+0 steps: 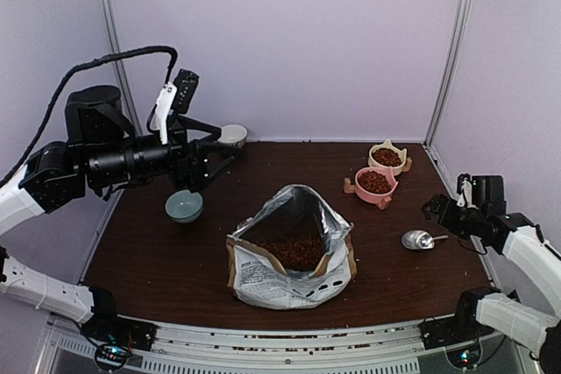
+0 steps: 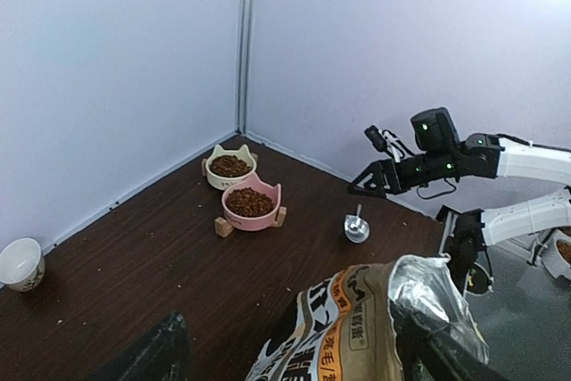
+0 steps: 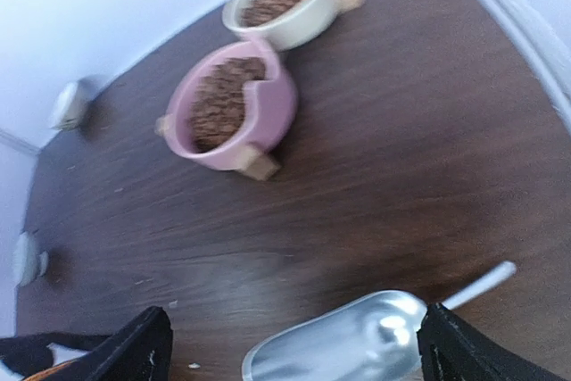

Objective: Serve the pet food

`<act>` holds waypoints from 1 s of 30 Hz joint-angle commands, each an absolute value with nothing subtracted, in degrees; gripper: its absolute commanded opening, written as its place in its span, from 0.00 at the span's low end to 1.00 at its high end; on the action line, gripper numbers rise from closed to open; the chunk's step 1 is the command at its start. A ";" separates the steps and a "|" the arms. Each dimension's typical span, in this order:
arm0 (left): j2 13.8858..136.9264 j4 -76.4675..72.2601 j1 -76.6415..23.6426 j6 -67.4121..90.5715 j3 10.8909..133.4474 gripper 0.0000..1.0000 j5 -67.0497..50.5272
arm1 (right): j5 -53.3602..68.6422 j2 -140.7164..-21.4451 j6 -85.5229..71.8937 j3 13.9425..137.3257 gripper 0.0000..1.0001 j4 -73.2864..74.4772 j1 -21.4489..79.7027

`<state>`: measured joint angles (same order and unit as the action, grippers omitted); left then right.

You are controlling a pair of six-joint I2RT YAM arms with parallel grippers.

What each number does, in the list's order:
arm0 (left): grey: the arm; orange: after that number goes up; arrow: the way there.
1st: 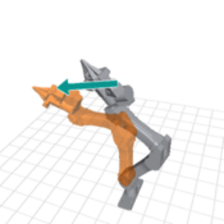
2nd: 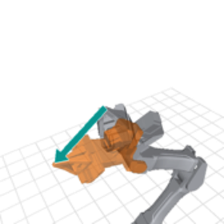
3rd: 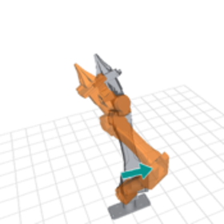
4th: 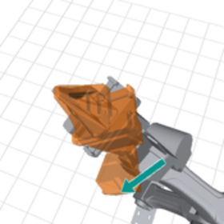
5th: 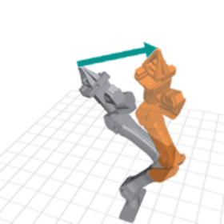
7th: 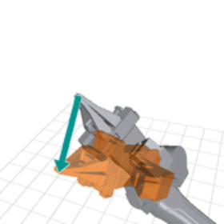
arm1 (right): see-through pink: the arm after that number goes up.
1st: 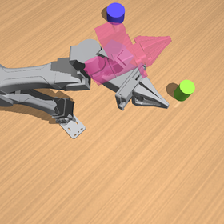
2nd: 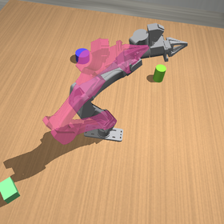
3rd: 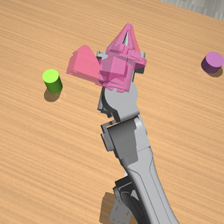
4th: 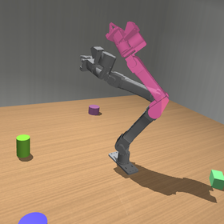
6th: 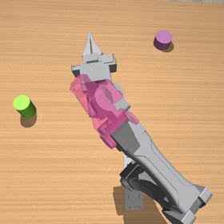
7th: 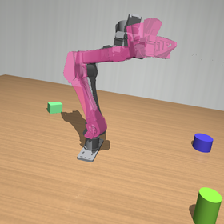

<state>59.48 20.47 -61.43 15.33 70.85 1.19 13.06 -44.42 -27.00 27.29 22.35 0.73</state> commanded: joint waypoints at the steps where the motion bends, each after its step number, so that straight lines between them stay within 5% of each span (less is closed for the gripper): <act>1: 57.93 21.71 -61.18 10.15 69.59 0.84 -9.36 | 37.29 -35.02 -23.78 26.96 0.98 13.99 4.65; 7: 57.29 28.26 -61.17 7.39 68.44 0.81 -20.52 | 44.13 -23.14 -28.43 27.31 0.97 7.77 19.65; 13: 53.80 28.80 -64.42 6.57 63.05 0.76 -18.08 | 40.00 -18.33 -28.42 28.83 0.95 5.89 32.13; 30: 54.32 27.32 -69.94 1.50 56.92 0.65 -6.96 | 30.55 -40.05 -6.11 36.35 0.86 7.43 50.42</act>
